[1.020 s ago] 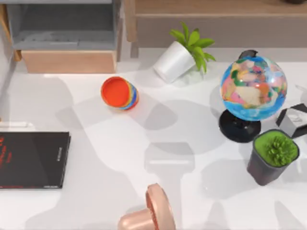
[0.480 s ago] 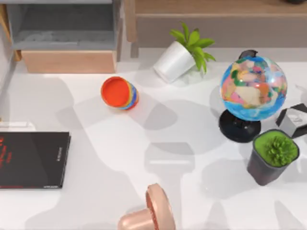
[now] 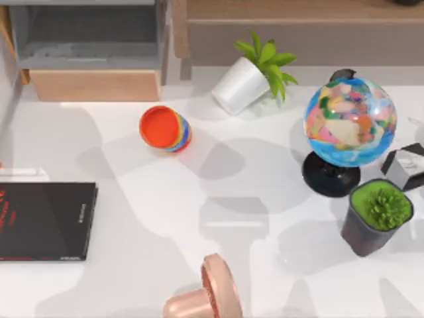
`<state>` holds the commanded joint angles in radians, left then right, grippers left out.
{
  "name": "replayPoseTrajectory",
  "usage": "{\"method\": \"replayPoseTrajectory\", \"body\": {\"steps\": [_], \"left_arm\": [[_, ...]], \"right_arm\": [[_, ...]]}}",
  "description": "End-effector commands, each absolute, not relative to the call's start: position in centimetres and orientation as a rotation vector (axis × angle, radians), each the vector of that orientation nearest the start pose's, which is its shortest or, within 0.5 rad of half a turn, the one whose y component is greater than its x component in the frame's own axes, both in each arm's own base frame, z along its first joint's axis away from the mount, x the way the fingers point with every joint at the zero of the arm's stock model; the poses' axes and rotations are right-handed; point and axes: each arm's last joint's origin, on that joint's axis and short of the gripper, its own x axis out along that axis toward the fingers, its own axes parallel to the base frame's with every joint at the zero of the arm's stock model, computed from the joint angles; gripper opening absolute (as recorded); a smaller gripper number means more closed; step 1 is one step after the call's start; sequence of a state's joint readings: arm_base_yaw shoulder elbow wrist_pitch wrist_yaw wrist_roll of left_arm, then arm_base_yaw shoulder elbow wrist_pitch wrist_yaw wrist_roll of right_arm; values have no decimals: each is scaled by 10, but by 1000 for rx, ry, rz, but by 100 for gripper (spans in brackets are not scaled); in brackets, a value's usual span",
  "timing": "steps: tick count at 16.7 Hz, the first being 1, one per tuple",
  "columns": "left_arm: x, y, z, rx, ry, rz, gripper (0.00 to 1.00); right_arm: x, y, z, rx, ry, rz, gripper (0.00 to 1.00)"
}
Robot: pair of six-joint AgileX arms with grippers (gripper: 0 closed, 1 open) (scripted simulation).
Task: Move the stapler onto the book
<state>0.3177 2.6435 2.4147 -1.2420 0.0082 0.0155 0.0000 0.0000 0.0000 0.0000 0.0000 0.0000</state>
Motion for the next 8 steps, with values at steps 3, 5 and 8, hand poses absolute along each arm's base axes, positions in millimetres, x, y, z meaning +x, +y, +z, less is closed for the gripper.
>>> {"method": "replayPoseTrajectory", "body": {"steps": [3,5,8], "left_arm": [[491,171,137,-231,1446,261,0],[486,173,156,-223,1419,263,0],[476,165,197,-175,1364,248,0]], "right_arm": [[106,-1,160,0,0,0,100],[106,-1,160,0,0,0,100],[106,-1,160,0,0,0,100]]}}
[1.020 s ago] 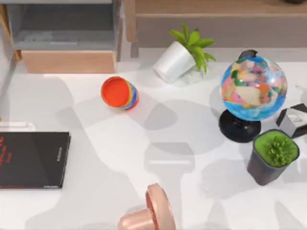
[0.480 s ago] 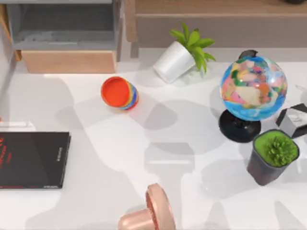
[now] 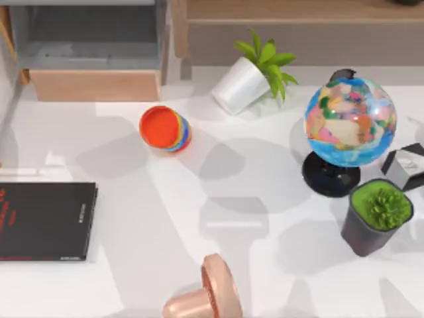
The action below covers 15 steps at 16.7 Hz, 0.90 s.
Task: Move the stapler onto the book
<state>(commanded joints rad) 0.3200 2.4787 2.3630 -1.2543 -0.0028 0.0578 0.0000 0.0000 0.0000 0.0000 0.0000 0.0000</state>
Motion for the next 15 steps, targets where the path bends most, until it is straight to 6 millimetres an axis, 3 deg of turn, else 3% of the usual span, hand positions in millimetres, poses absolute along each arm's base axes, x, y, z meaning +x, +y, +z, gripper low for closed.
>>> {"method": "replayPoseTrajectory", "body": {"steps": [5,8,11,15], "left_arm": [[450,114,266,-5,1267,165,0],[425,74,287,97,1243,103,0],[395,39,289,167,1249,52,0],[354,9,265,190,1299,13,0]], "right_arm": [[106,-1,160,0,0,0,100],[106,-1,160,0,0,0,100],[106,-1,160,0,0,0,100],[106,-1,160,0,0,0,100]]}}
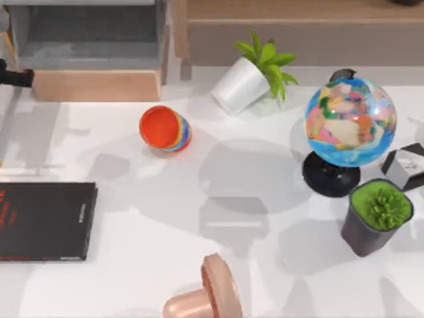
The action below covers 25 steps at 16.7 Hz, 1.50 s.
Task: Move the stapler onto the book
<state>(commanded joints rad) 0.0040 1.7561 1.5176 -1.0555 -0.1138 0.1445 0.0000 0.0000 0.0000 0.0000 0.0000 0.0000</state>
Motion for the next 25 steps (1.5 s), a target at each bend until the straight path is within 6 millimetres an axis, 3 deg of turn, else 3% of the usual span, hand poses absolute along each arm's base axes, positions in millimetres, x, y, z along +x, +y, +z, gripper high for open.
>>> {"method": "replayPoseTrajectory", "body": {"steps": [8,17,25], "left_arm": [[301,-15,190,91,1459,7,0],[295,-15,179,64,1478,19,0],[297,-15,152,64,1471,16,0]], "right_arm": [[106,-1,160,0,0,0,100],[106,-1,160,0,0,0,100],[106,-1,160,0,0,0,100]]}}
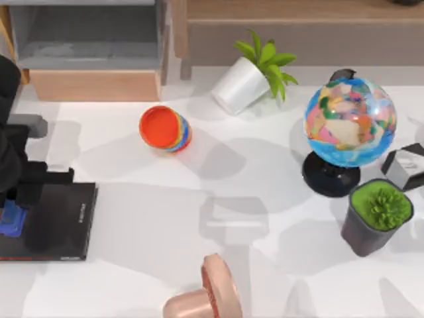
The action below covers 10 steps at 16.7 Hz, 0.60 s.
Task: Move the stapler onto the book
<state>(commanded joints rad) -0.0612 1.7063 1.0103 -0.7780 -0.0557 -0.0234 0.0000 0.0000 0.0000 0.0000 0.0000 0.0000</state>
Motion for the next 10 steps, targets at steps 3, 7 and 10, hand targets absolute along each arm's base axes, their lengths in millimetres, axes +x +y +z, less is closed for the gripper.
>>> {"method": "replayPoseTrajectory", "body": {"steps": [3,7,10], "left_arm": [[297,-15,152,64,1471,16,8],[297,-15,152,64,1471,16,38],[297,-15,152,64,1471,16,60]], "right_arm": [[106,-1,160,0,0,0,100],[106,-1,160,0,0,0,100],[106,-1,160,0,0,0,100]]}}
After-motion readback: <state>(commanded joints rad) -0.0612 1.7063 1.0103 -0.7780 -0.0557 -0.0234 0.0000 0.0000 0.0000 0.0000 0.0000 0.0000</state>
